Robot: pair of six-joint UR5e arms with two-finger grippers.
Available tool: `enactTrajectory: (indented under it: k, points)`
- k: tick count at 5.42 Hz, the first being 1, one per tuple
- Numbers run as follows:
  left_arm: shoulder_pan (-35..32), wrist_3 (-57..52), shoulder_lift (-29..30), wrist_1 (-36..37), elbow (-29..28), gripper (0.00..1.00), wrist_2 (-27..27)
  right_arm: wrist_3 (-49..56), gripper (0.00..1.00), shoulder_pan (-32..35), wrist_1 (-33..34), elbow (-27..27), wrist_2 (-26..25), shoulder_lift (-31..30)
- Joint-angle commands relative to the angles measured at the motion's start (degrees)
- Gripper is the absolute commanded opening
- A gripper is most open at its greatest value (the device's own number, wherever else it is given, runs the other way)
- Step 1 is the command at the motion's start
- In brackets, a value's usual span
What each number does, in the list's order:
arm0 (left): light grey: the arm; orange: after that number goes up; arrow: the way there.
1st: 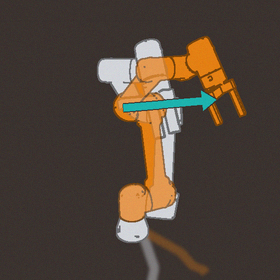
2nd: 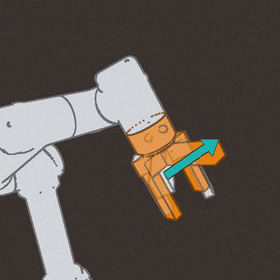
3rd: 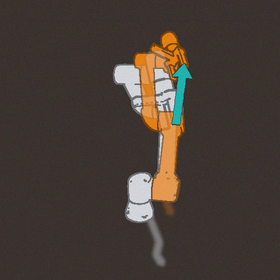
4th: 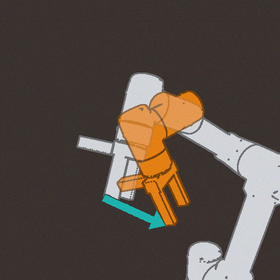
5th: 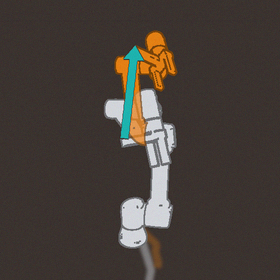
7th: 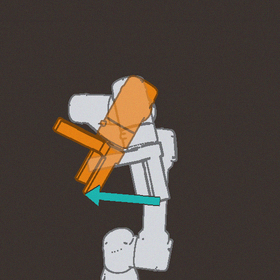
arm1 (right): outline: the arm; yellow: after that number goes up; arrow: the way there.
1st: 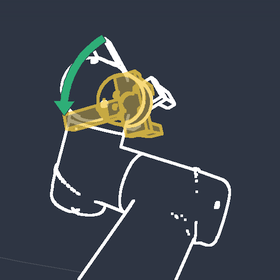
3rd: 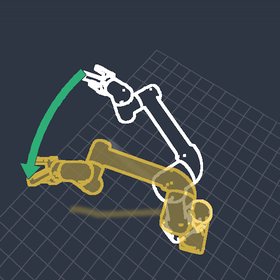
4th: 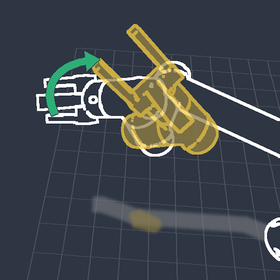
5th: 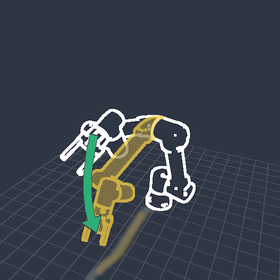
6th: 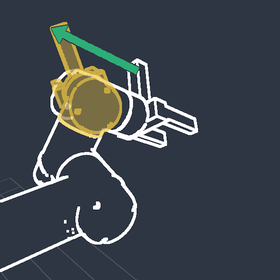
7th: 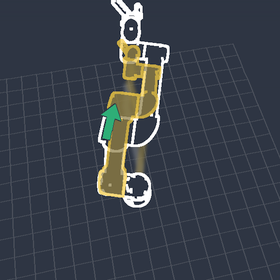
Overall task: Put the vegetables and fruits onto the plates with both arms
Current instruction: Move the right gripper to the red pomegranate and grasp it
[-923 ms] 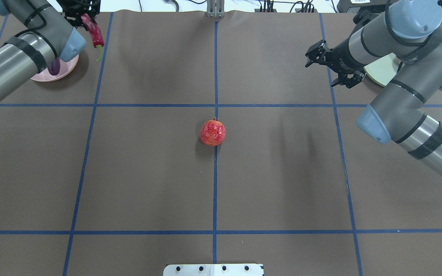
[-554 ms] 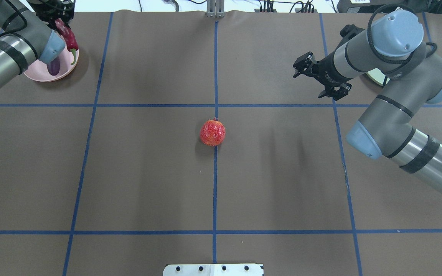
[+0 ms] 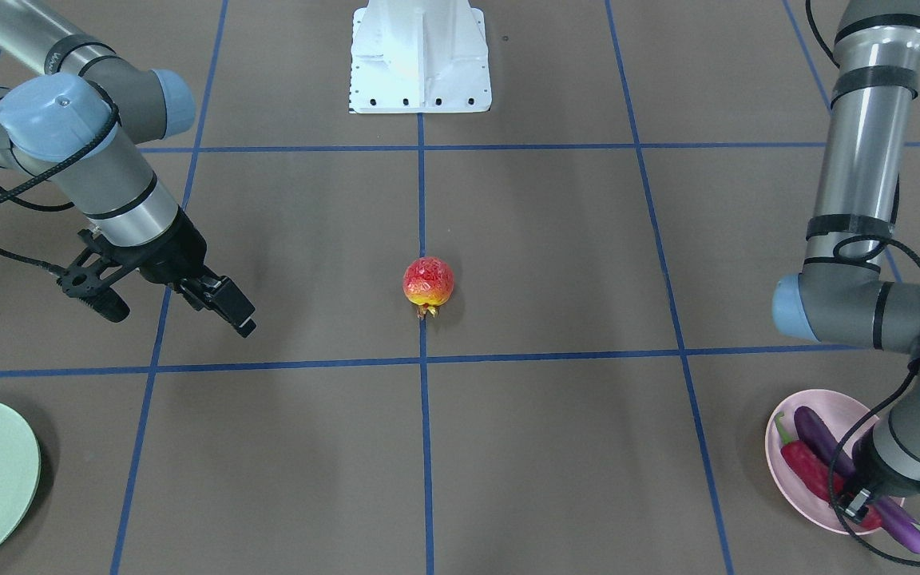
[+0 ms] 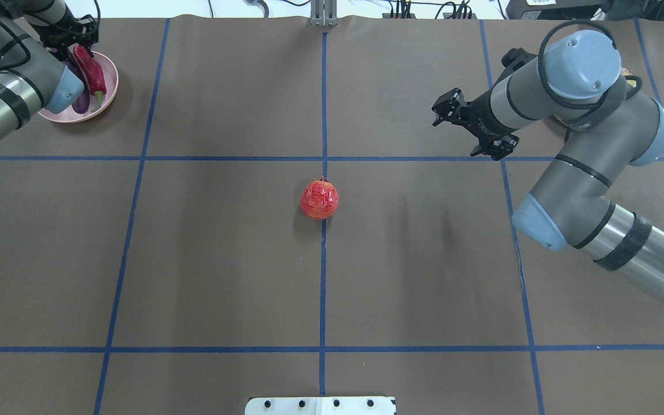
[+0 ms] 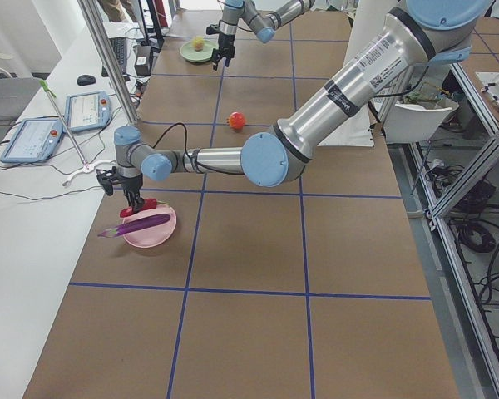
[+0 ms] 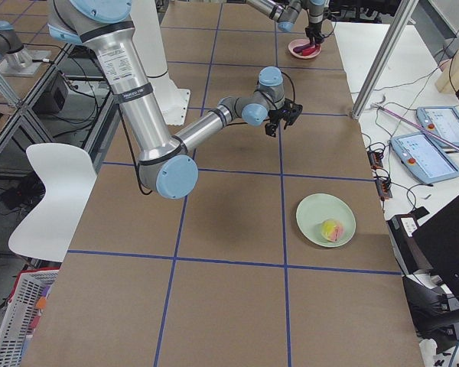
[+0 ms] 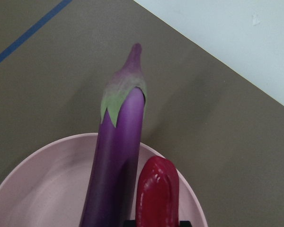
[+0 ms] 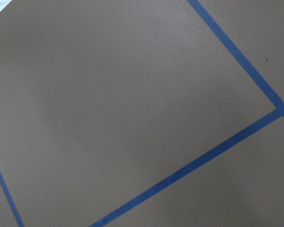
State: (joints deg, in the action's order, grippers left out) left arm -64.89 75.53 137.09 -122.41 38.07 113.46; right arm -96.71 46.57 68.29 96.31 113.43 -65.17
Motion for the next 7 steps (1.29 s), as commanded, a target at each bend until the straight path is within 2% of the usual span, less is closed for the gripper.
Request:
enactTrajectory:
  k: [1,2,3,4,5,6,7]
  points:
    - [-0.06,-0.82,-0.16,-1.42,-0.02,1.0,0.0,-3.02,1.0,-4.7,-0.52,2.28,-2.41,0.3]
    - [-0.58,-0.65,-0.16,-0.99,2.51,1.0,0.09,-11.83,1.0,-10.22,-0.09,4.82,-7.03,1.61]
    - [-0.67,-0.56,-0.16,-0.37,4.8,1.0,0.44,-18.53,1.0,-13.32,-0.09,5.37,-7.6,3.36]
    - [-0.67,-0.56,-0.33,2.85,9.0,1.0,0.53,-23.56,1.0,-16.83,0.0,4.68,-12.13,6.77]
    - [-0.59,-0.56,-0.51,5.84,11.56,1.0,0.53,-25.96,1.0,-20.43,0.0,3.63,-17.92,7.33]
    - [-0.5,-0.47,-0.59,5.96,11.94,1.0,0.53,-30.33,1.0,-21.86,-0.35,-2.3,-22.33,11.68]
    - [-0.32,-0.47,-0.68,5.96,12.29,1.0,0.53,-31.51,1.0,-21.96,-0.7,-4.71,-23.24,13.38]
